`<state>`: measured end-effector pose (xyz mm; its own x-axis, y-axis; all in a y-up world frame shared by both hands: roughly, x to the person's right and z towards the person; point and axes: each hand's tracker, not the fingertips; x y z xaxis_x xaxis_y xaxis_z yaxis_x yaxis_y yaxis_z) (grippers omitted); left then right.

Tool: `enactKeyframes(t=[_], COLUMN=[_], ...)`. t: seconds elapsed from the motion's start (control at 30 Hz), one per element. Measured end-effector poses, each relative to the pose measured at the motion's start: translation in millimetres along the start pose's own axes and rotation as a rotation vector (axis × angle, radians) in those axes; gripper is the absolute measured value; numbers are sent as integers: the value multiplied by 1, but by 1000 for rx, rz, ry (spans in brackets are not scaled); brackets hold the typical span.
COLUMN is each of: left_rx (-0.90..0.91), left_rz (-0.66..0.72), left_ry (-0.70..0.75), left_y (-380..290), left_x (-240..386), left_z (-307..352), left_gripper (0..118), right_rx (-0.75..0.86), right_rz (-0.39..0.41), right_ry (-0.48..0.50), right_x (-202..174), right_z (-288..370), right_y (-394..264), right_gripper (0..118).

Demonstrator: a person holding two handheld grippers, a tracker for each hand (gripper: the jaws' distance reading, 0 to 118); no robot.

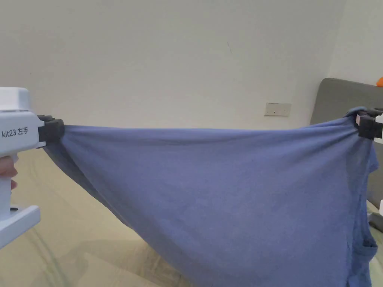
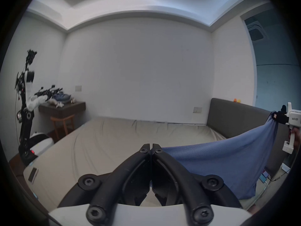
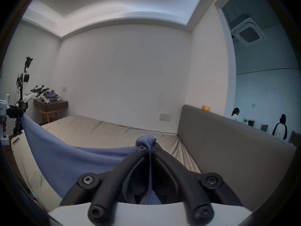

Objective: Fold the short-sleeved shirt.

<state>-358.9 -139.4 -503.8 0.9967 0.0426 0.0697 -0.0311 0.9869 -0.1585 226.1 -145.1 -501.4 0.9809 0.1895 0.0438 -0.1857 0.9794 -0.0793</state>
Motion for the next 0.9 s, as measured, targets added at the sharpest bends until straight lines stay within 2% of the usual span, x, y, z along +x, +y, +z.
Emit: enactKeyframes(t=[0.03,0.1,0.13,0.2,0.23,0.27,0.37,0.4,0.47,0.53,0.63,0.67,0.7,0.77,0.8,0.9], left_rx=[-2,8,15,27,24,23,20,20,30,39,97,94,98,100,130,136], left_rz=[-3,-17,-26,-23,-23,-20,6,-3,-24,-27,-46,-48,-39,-28,-26,-67], left_ry=[1,12,24,41,57,69,108,127,167,200,254,267,270,266,269,300], left_y=[9,28,33,46,53,58,76,83,91,101,115,119,125,136,141,153], left_x=[3,8,9,10,11,10,8,9,8,10,15,16,17,15,14,10], left_z=[-2,-11,-16,-29,-38,-45,-74,-87,-111,-135,-171,-180,-192,-207,-215,-243], left_gripper=[0,0,0,0,0,0,0,0,0,0,0,0,0,0,0,0], right_rx=[4,25,-100,-46,-55,16,12,101,153,161,136,159,237,242,248,268], right_rz=[-21,-78,-206,-170,-179,-107,-118,-63,19,2,-104,-34,82,104,102,-24], right_ry=[-9,-22,31,-5,-5,-58,-67,-72,-108,-122,-164,-192,-210,-254,-242,-213], right_x=[14,12,31,49,55,39,46,19,8,2,-8,-13,-20,-24,-24,-18], right_z=[-3,-14,-5,-22,-38,-30,-83,-65,-89,-115,-160,-171,-184,-209,-223,-254], right_y=[9,4,31,51,52,67,75,92,103,112,128,135,146,158,166,181], right_gripper=[0,0,0,0,0,0,0,0,0,0,0,0,0,0,0,0])
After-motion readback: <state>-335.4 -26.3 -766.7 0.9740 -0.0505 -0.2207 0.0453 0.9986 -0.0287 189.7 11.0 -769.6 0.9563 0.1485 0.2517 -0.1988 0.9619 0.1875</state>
